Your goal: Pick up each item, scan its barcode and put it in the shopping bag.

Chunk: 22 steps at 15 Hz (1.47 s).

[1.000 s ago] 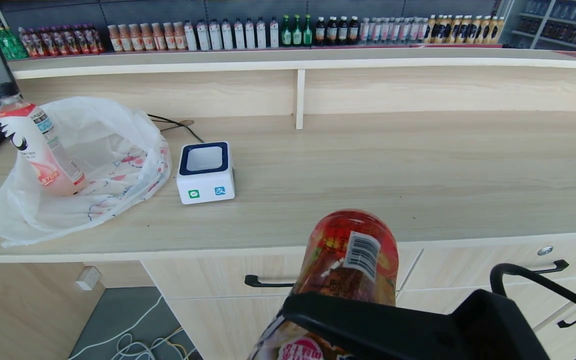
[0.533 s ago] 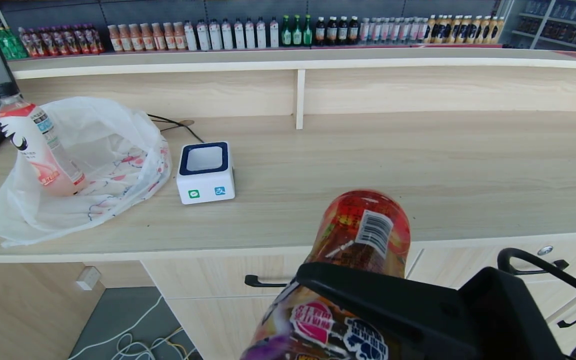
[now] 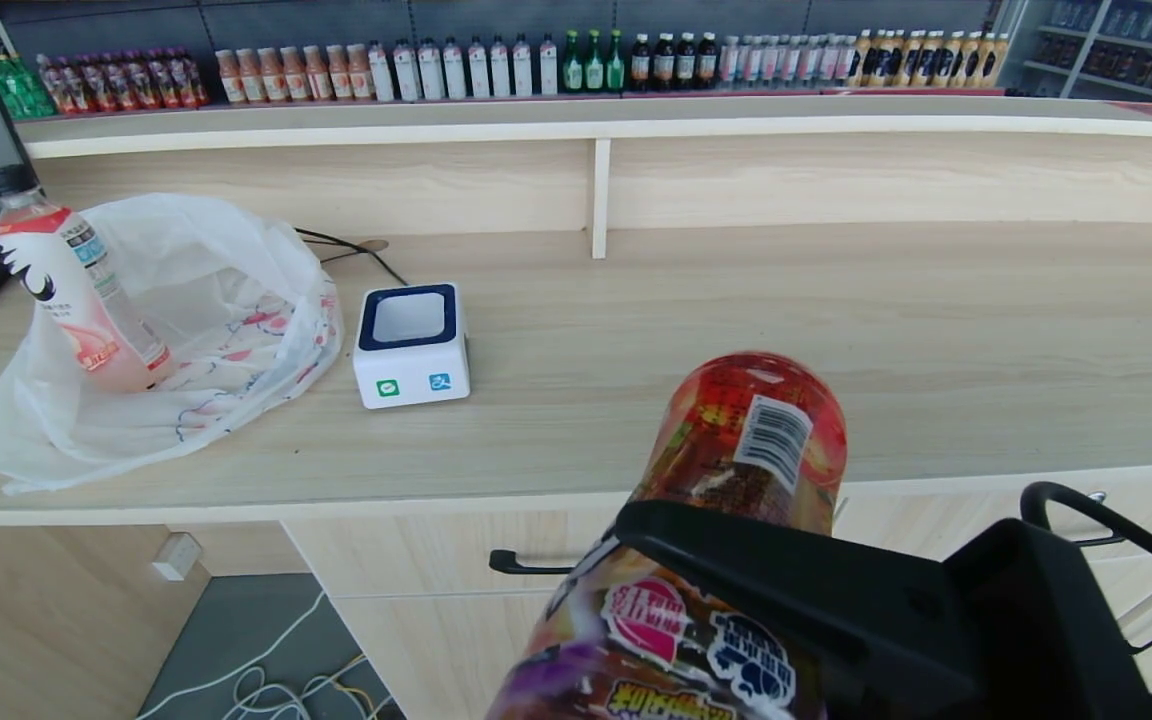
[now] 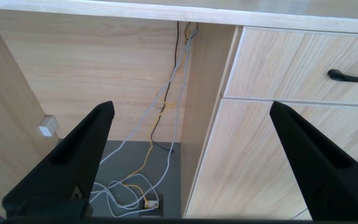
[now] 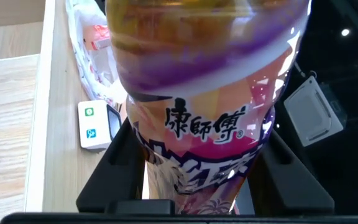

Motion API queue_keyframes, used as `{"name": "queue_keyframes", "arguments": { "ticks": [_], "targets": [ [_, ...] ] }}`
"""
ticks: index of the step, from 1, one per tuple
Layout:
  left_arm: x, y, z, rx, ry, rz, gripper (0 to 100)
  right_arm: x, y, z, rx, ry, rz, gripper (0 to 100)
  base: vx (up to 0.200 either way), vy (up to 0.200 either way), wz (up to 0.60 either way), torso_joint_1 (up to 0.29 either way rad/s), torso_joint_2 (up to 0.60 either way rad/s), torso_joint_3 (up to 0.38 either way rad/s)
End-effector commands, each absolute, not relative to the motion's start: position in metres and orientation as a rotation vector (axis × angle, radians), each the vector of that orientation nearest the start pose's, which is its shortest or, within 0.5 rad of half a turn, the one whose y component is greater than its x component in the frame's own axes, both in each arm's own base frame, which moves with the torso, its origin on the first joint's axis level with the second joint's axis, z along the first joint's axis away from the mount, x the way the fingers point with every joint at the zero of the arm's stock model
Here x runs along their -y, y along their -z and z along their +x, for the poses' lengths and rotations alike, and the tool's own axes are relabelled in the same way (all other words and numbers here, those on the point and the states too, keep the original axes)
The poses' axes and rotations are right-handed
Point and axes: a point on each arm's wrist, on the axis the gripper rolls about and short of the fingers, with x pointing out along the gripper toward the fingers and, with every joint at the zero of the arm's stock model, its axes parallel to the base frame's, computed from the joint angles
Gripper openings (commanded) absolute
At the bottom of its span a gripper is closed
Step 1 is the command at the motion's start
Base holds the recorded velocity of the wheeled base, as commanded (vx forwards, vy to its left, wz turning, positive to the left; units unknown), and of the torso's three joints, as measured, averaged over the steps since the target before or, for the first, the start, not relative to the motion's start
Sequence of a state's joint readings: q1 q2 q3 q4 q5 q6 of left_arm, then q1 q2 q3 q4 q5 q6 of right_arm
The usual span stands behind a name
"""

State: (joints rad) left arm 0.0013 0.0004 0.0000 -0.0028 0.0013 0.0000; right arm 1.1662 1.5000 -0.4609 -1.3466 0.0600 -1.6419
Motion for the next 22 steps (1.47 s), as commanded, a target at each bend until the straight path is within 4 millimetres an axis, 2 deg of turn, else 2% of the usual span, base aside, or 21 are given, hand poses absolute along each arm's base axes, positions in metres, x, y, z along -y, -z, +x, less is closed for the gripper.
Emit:
{"name": "queue_keyframes", "arguments": {
  "ticks": [1, 10, 18, 20, 22],
  "targets": [
    [0.0, -0.076, -0.023, 0.003, -0.003, 0.0, 100, -0.211, -0.219, 0.089, 1.169, -0.669, -1.237, 0, 0.0, 0.0, 0.0, 0.0, 0.0, 0.0],
    [0.0, -0.076, -0.023, 0.003, -0.003, 0.0, 100, -0.211, -0.217, 0.089, 1.156, -0.683, -1.219, 0, 0.0, 0.0, 0.0, 0.0, 0.0, 0.0],
    [0.0, -0.076, -0.023, 0.003, -0.003, 0.0, 100, -0.201, -0.207, 0.084, 0.966, -0.872, -0.896, 0, 0.0, 0.0, 0.0, 0.0, 0.0, 0.0],
    [0.0, -0.076, -0.023, 0.003, -0.003, 0.0, 100, -0.205, -0.194, 0.086, 0.855, -0.96, -0.808, 0, 0.0, 0.0, 0.0, 0.0, 0.0, 0.0],
    [0.0, -0.076, -0.023, 0.003, -0.003, 0.0, 100, -0.208, -0.192, 0.089, 0.82, -0.972, -0.776, 0, 0.0, 0.0, 0.0, 0.0, 0.0, 0.0]
  ]
}}
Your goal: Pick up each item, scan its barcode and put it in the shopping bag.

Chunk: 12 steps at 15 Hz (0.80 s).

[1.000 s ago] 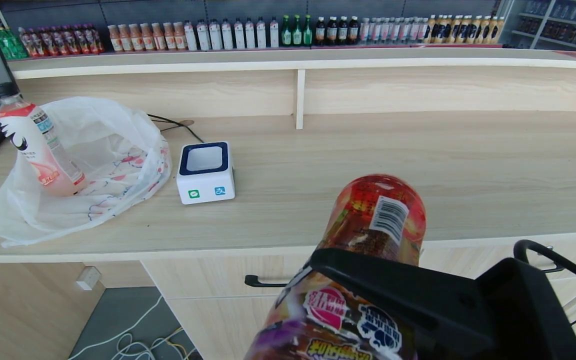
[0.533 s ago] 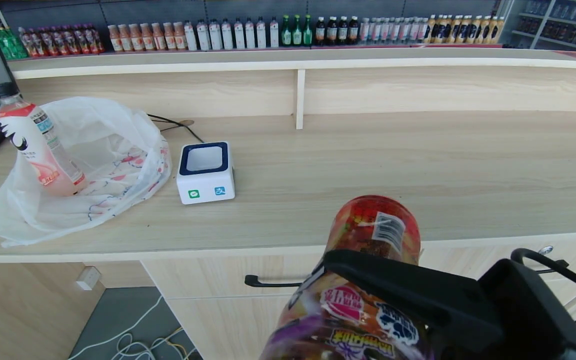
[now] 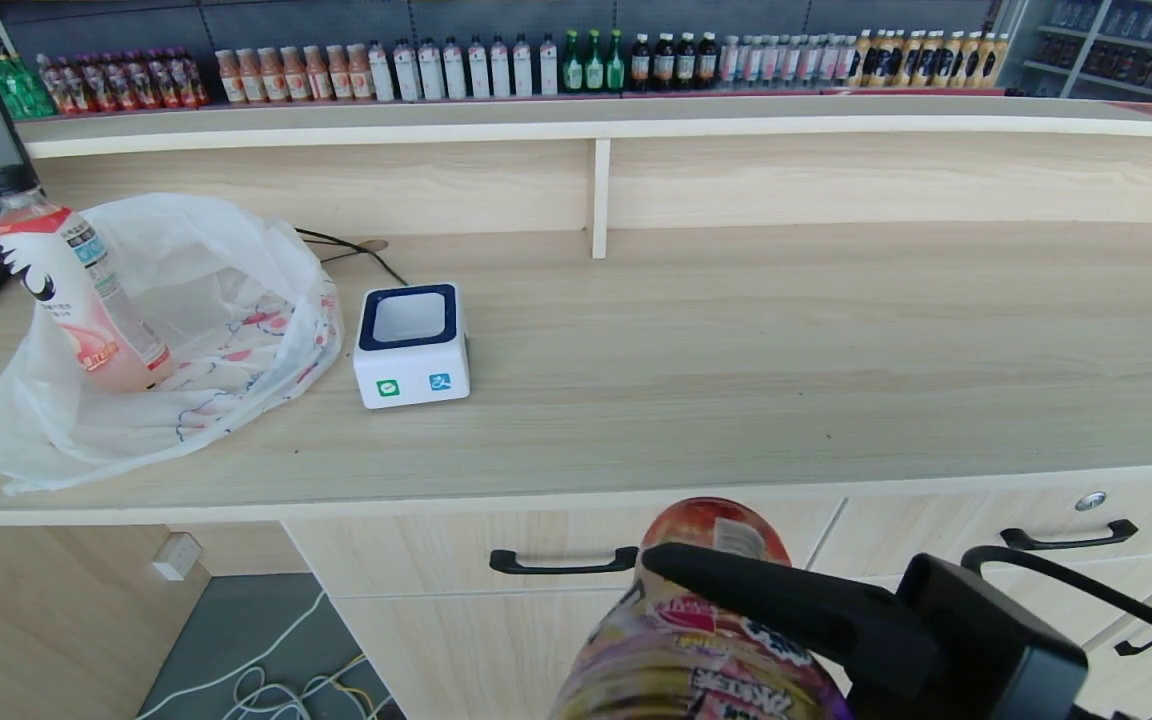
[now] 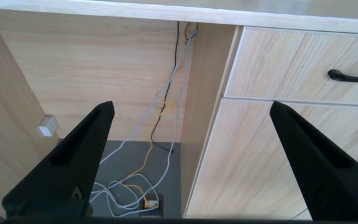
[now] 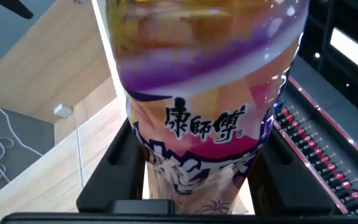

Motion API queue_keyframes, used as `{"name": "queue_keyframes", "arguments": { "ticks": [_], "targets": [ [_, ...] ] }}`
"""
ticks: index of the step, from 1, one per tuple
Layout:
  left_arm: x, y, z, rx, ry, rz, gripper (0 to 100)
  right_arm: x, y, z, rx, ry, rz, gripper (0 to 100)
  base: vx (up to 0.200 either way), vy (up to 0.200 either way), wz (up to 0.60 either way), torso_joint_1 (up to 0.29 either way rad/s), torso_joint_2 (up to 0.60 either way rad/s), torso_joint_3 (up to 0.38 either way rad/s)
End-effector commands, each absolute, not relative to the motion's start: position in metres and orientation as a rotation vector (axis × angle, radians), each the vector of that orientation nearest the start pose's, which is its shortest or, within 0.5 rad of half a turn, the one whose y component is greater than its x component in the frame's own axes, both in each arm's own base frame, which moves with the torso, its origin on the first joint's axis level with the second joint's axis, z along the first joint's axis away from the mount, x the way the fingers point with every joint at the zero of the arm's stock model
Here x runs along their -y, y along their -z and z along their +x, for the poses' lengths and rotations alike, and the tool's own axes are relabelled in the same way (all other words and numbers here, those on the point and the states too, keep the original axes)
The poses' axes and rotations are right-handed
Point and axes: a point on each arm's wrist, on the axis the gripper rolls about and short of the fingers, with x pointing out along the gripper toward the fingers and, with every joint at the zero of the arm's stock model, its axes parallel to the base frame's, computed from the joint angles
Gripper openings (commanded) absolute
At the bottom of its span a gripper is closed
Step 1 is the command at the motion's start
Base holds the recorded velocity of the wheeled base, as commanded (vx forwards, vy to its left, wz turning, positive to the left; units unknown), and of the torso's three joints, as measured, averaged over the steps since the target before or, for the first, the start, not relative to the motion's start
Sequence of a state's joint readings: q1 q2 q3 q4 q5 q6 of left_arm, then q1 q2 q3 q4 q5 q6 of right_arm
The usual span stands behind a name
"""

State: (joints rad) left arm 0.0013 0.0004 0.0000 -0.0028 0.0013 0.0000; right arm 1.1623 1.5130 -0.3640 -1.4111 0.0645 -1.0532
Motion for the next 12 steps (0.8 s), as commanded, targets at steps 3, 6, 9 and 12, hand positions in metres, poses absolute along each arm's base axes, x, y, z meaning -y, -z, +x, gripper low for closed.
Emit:
{"name": "queue_keyframes", "arguments": {
  "ticks": [3, 6, 9, 12],
  "targets": [
    [0.0, -0.076, -0.023, 0.003, -0.003, 0.0, 100, -0.204, -0.194, 0.088, 0.757, -1.021, -0.648, 0, 0.0, 0.0, 0.0, 0.0, 0.0, 0.0],
    [0.0, -0.076, -0.023, 0.003, -0.003, 0.0, 100, -0.209, -0.203, 0.091, 0.691, -1.006, -0.514, 0, 0.0, 0.0, 0.0, 0.0, 0.0, 0.0],
    [0.0, -0.076, -0.023, 0.003, -0.003, 0.0, 100, -0.222, -0.194, 0.101, 0.502, -1.006, -0.336, 0, 0.0, 0.0, 0.0, 0.0, 0.0, 0.0],
    [0.0, -0.076, -0.023, 0.003, -0.003, 0.0, 100, -0.222, -0.199, 0.125, 0.452, -0.933, -0.251, 0, 0.0, 0.0, 0.0, 0.0, 0.0, 0.0]
  ]
}}
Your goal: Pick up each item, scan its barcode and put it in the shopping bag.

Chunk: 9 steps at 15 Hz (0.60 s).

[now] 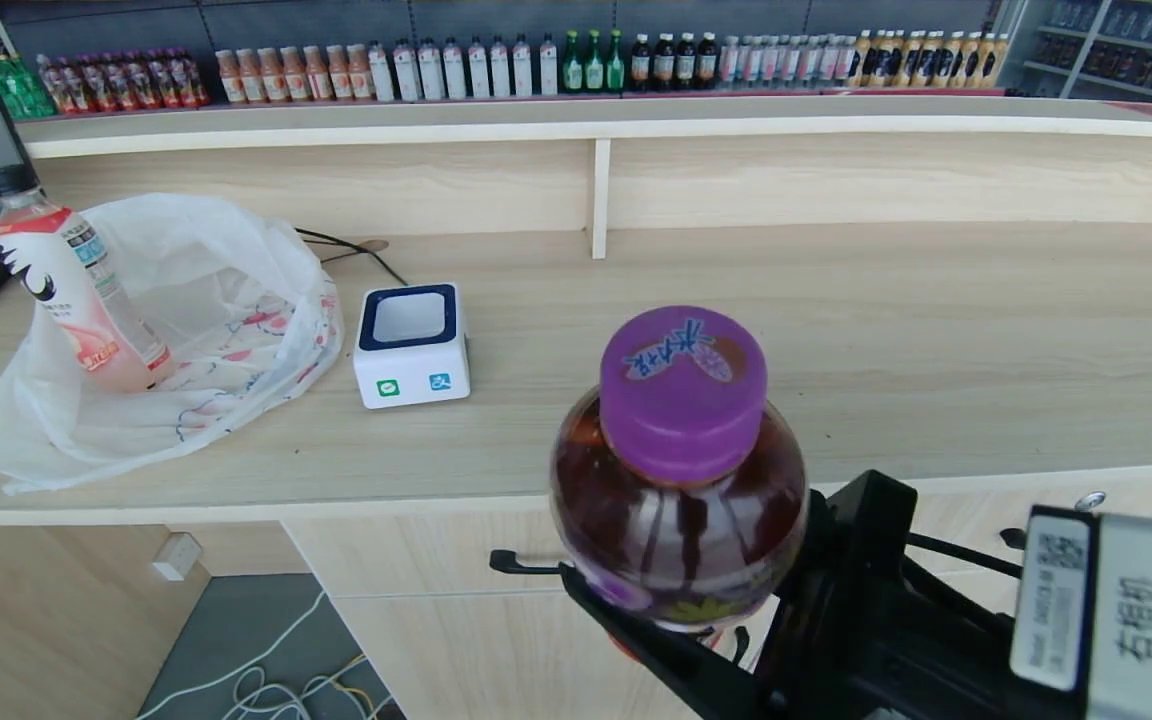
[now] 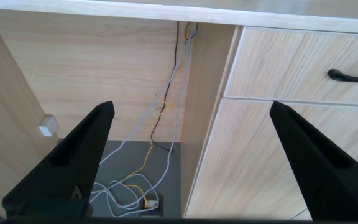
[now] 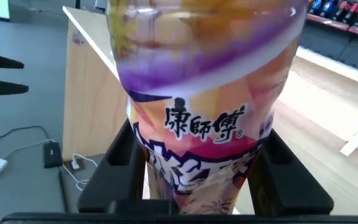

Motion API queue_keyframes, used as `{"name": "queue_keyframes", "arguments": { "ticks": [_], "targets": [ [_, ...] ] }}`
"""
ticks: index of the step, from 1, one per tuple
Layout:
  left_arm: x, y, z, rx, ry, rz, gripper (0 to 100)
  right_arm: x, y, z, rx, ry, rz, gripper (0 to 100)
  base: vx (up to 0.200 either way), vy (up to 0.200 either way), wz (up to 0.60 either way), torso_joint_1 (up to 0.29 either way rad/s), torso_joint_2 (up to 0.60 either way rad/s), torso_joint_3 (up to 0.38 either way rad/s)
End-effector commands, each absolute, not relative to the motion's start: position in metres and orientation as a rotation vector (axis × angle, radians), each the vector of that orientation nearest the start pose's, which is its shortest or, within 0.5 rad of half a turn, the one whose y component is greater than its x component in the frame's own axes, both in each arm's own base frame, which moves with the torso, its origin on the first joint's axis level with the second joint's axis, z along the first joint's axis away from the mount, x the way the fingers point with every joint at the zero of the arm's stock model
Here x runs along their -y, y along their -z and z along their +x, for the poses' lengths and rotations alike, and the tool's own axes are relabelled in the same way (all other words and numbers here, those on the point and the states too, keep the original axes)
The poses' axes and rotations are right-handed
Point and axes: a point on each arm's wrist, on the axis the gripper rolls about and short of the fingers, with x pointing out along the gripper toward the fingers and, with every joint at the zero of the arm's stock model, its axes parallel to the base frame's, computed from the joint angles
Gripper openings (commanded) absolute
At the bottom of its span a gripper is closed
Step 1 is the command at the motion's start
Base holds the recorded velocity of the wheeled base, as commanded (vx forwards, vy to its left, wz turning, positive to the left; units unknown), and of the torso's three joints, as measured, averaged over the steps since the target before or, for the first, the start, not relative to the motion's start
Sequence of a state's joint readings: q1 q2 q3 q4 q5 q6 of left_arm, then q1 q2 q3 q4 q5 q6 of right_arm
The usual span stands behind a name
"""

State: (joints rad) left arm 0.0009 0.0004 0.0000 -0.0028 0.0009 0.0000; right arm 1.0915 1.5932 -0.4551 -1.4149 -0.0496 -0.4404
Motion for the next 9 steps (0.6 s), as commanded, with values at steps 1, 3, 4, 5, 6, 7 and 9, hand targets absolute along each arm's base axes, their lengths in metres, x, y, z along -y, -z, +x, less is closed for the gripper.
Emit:
{"name": "queue_keyframes", "arguments": {
  "ticks": [1, 3, 4, 5, 6, 7, 9],
  "targets": [
    [0.0, -0.076, -0.023, 0.003, -0.003, 0.0, 100, -0.218, -0.208, 0.141, 0.421, -0.838, -0.148, 0, 0.0, 0.0, 0.0, 0.0, 0.0, 0.0],
    [0.0, -0.076, -0.023, 0.003, -0.003, 0.0, 100, -0.207, -0.216, 0.161, 0.368, -0.724, 0.006, 0, 0.0, 0.0, 0.0, 0.0, 0.0, 0.0],
    [0.0, -0.076, -0.023, 0.003, -0.003, 0.0, 100, -0.197, -0.218, 0.173, 0.358, -0.665, 0.046, 0, 0.0, 0.0, 0.0, 0.0, 0.0, 0.0],
    [0.0, -0.076, -0.023, 0.003, -0.003, 0.0, 100, -0.19, -0.219, 0.181, 0.361, -0.631, 0.056, 0, 0.0, 0.0, 0.0, 0.0, 0.0, 0.0],
    [0.0, -0.076, -0.023, 0.003, -0.003, 0.0, 100, -0.176, -0.223, 0.194, 0.389, -0.566, 0.08, 0, 0.0, 0.0, 0.0, 0.0, 0.0, 0.0],
    [0.0, -0.076, -0.023, 0.003, -0.003, 0.0, 100, -0.174, -0.22, 0.195, 0.378, -0.569, 0.109, 0, 0.0, 0.0, 0.0, 0.0, 0.0, 0.0],
    [0.0, -0.076, -0.023, 0.003, -0.002, 0.0, 100, -0.172, -0.22, 0.196, 0.367, -0.571, 0.15, 0, 0.0, 0.0, 0.0, 0.0, 0.0, 0.0]
  ]
}}
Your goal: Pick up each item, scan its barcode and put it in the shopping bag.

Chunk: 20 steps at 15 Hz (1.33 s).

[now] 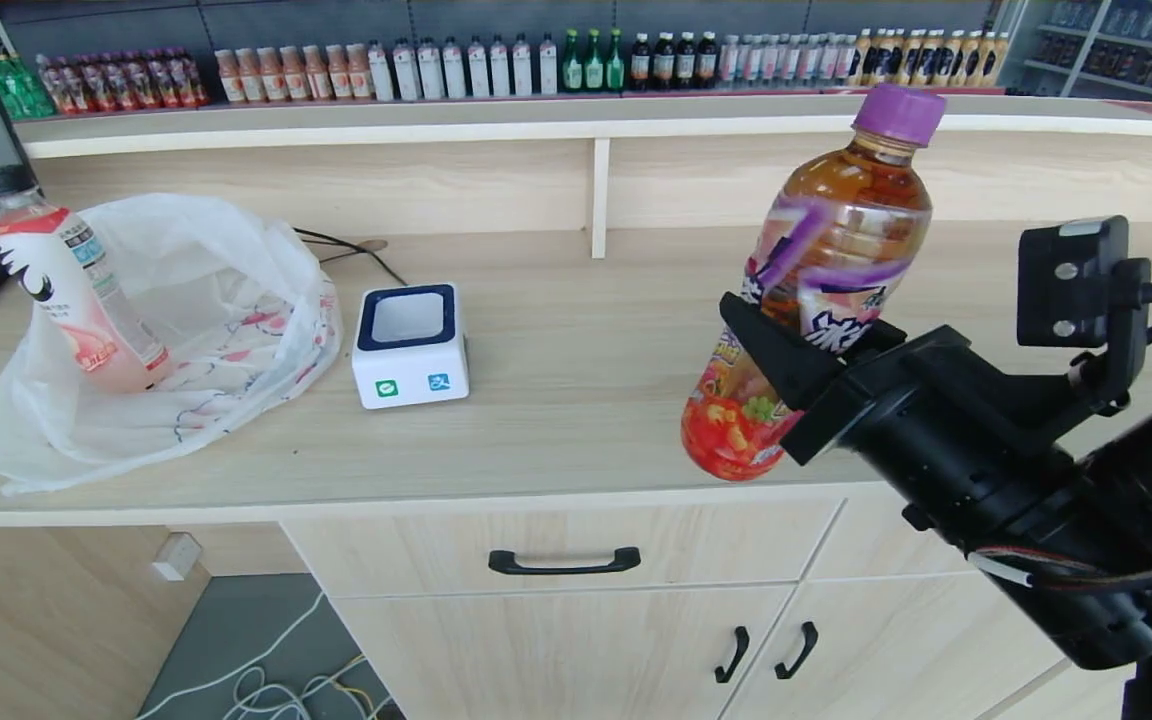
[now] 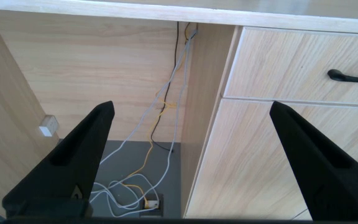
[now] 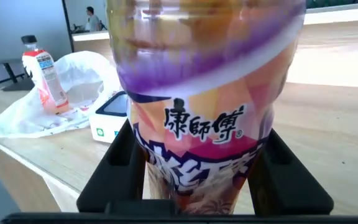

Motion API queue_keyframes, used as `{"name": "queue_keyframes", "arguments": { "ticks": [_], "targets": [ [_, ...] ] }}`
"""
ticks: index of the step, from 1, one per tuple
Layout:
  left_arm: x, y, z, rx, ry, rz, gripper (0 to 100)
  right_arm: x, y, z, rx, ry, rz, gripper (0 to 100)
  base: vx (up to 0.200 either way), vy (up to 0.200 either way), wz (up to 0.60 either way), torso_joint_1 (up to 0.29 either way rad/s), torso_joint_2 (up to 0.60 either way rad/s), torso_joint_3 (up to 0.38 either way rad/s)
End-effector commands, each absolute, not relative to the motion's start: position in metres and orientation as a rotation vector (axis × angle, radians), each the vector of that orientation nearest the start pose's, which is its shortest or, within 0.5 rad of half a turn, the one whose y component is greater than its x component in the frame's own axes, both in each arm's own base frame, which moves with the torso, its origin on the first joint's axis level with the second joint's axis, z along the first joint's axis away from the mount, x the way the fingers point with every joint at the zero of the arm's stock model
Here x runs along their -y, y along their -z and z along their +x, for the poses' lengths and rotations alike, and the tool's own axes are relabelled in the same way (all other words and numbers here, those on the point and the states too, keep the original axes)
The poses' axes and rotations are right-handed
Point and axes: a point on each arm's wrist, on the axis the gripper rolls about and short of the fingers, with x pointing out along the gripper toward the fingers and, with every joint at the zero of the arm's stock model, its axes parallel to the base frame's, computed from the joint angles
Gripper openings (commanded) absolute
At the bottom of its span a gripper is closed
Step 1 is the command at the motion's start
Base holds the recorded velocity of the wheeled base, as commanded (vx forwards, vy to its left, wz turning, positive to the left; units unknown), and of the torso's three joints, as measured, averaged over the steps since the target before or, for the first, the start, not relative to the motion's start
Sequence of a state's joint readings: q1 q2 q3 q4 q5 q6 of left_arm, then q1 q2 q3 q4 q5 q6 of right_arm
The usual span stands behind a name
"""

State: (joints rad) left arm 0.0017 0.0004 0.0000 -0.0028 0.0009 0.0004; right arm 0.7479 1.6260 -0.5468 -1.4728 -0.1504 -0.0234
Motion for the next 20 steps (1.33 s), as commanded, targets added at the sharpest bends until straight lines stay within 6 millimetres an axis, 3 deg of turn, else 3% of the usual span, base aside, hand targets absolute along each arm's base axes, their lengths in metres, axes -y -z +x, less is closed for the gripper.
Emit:
{"name": "queue_keyframes", "arguments": {
  "ticks": [1, 10, 14, 20],
  "targets": [
    [0.0, -0.076, -0.023, 0.003, -0.003, 0.0, 100, -0.171, -0.222, 0.197, 0.374, -0.565, 0.154, 0, 0.0, 0.0, 0.0, 0.0, 0.0, 0.0],
    [0.0, -0.076, -0.023, 0.003, -0.003, 0.0, 100, -0.151, -0.216, 0.212, 0.378, -0.565, 0.107, 0, 0.0, 0.0, 0.0, 0.0, 0.0, 0.0],
    [0.0, -0.076, -0.023, 0.003, -0.003, 0.0, 100, -0.119, -0.22, 0.23, 0.429, -0.423, 0.068, 0, 0.0, 0.0, 0.0, 0.0, 0.0, 0.0],
    [0.0, -0.076, -0.023, 0.003, -0.003, 0.0, 100, -0.11, -0.218, 0.245, 0.428, -0.371, 0.087, 0, 0.0, 0.033, 0.0, 0.0, 0.0, 0.0]
  ]
}}
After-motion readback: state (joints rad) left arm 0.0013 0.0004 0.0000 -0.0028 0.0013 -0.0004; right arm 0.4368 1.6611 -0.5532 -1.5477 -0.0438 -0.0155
